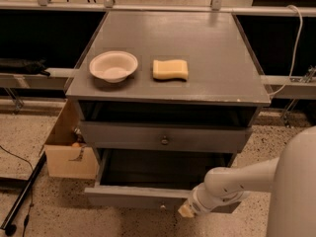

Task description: Close middle drawer

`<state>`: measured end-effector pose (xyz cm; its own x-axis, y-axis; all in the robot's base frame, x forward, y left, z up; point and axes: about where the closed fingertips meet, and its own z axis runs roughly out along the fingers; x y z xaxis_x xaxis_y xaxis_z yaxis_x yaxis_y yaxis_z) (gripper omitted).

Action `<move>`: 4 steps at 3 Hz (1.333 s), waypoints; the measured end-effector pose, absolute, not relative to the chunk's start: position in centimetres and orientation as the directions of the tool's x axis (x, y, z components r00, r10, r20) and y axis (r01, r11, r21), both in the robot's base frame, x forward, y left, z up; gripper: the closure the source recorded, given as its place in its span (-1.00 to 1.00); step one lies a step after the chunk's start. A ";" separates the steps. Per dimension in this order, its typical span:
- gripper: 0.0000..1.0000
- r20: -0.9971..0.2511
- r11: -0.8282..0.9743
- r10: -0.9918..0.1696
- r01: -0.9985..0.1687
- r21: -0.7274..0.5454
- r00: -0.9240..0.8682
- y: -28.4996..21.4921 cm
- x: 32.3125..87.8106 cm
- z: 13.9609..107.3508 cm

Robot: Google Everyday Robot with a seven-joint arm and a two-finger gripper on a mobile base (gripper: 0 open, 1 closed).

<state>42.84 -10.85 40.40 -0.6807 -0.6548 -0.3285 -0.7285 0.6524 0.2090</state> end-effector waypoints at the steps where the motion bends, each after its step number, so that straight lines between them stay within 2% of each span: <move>1: -1.00 -0.320 0.678 -0.634 -0.705 0.208 -0.704 -10.6 45.1 39.7; 2: -1.00 -0.335 0.717 -0.598 -0.673 0.182 -0.728 -10.8 49.9 38.7; 3: -0.63 -0.394 0.747 -0.547 -0.643 0.169 -0.739 -10.8 53.3 38.8; 4: -0.68 -0.399 0.748 -0.544 -0.642 0.167 -0.738 -10.8 53.7 38.9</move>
Offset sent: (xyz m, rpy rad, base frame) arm 0.1399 -0.0014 -0.0228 -0.0208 -0.0795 -0.1605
